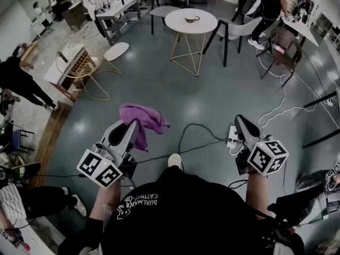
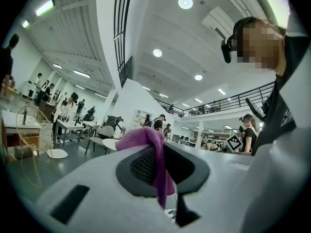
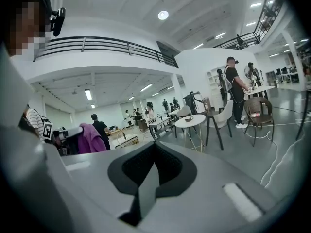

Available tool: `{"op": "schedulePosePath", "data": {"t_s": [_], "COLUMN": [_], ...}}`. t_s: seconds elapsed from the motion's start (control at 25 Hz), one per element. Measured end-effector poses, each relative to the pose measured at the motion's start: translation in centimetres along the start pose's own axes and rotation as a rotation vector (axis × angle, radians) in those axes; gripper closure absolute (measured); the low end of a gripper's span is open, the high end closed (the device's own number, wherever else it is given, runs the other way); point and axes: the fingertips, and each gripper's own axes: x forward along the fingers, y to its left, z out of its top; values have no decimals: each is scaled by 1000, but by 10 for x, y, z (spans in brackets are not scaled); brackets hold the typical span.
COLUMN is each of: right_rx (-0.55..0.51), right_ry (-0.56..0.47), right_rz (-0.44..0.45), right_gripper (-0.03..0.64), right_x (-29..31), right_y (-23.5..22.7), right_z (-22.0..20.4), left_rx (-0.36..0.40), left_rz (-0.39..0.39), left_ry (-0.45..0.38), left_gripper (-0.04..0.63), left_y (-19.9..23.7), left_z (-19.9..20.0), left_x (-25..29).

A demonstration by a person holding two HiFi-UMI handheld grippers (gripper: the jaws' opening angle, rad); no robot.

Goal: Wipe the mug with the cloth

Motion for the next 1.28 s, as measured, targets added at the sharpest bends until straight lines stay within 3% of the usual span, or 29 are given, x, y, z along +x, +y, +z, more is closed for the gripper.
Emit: {"op": "schedulePosePath", "data": {"t_s": [0.28,0.44,0.8,1.28], "right_rx": [14,32,6,5], "right_ry": [19,1,22,-112], "right_rz": [9,22,-40,-89], "right_gripper": [607,607,607,607], "right_x": [12,28,116,271], "right_y": [-5,-16,-63,-111], "right_z": [-24,-10,27,138], "left_rx": [-32,-45,-42,33], "left_rz": [40,31,-50,-192], "left_ry": [35,23,-13,-43], "left_gripper": [560,560,560,560], "left_y": [17,37,113,235], "left_z": [-25,-24,-2,78], "left_x": [-6,16,128,285]}}
